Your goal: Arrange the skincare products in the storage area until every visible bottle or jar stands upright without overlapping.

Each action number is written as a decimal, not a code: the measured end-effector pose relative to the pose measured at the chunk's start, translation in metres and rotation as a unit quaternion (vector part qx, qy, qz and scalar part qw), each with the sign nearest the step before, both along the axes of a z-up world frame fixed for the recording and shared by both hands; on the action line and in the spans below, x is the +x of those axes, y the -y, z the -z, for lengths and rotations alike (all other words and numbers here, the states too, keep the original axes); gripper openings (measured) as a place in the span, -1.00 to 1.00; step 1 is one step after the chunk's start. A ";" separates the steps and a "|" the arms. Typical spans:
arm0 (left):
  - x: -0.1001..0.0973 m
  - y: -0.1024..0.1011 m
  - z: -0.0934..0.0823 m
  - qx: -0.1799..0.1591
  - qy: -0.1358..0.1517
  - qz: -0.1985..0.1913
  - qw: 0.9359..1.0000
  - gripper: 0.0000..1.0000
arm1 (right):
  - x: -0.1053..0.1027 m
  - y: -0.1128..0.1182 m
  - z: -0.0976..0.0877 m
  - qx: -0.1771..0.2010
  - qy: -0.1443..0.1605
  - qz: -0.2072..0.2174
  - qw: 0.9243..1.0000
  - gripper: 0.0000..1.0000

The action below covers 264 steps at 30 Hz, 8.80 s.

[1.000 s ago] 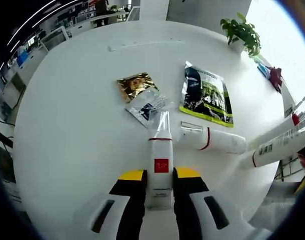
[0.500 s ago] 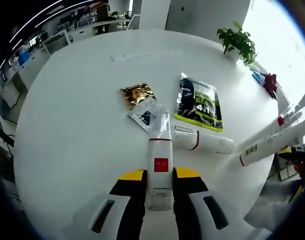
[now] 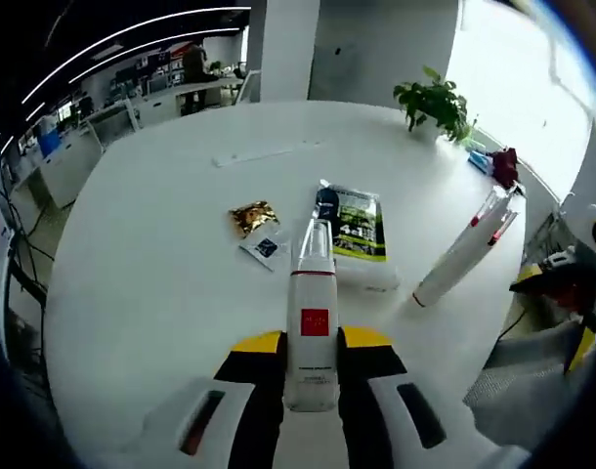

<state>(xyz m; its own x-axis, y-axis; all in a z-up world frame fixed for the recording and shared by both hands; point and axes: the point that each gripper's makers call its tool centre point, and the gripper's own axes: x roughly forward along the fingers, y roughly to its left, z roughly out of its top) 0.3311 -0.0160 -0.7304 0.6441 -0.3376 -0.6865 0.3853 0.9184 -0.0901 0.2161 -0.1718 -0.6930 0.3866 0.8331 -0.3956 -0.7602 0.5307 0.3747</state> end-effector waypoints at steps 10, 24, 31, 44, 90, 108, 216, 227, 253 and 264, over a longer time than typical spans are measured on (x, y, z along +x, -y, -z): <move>-0.061 0.006 -0.039 -0.024 0.071 -0.015 0.997 -0.58 | -0.003 -0.055 -0.034 0.101 -0.032 -0.028 0.994 0.38; -0.096 0.014 -0.078 -0.017 0.146 0.011 0.989 -0.58 | 0.028 -0.112 -0.054 0.192 -0.093 -0.002 0.977 0.07; -0.103 0.018 -0.078 -0.019 0.149 0.011 0.989 -0.59 | 0.026 -0.116 -0.056 0.199 -0.104 0.016 0.974 -0.11; -0.108 0.028 -0.085 -0.012 0.166 0.034 0.986 -0.58 | 0.020 -0.116 -0.051 0.212 -0.135 0.044 0.967 -0.37; -0.152 0.134 -0.135 -0.165 0.135 0.370 0.904 -0.36 | -0.045 -0.038 -0.057 0.018 0.152 -0.256 0.954 -0.61; -0.138 0.153 -0.116 -0.065 0.142 0.417 0.896 -0.53 | -0.030 -0.030 -0.029 -0.056 0.173 -0.257 0.949 -0.59; -0.058 0.160 0.065 0.070 0.039 0.415 0.906 -0.69 | 0.049 0.023 0.116 -0.293 0.085 -0.100 0.947 -0.75; -0.050 0.163 0.065 0.066 0.041 0.406 0.911 -0.69 | 0.063 0.025 0.117 -0.299 0.091 -0.102 0.944 -0.75; -0.071 0.119 0.049 0.004 -0.012 0.290 0.957 -0.35 | 0.036 0.036 0.106 -0.291 0.061 -0.079 0.951 -0.34; -0.084 0.084 0.028 -0.064 -0.012 0.196 0.978 -0.16 | 0.028 0.045 0.090 -0.288 0.053 -0.048 0.955 -0.10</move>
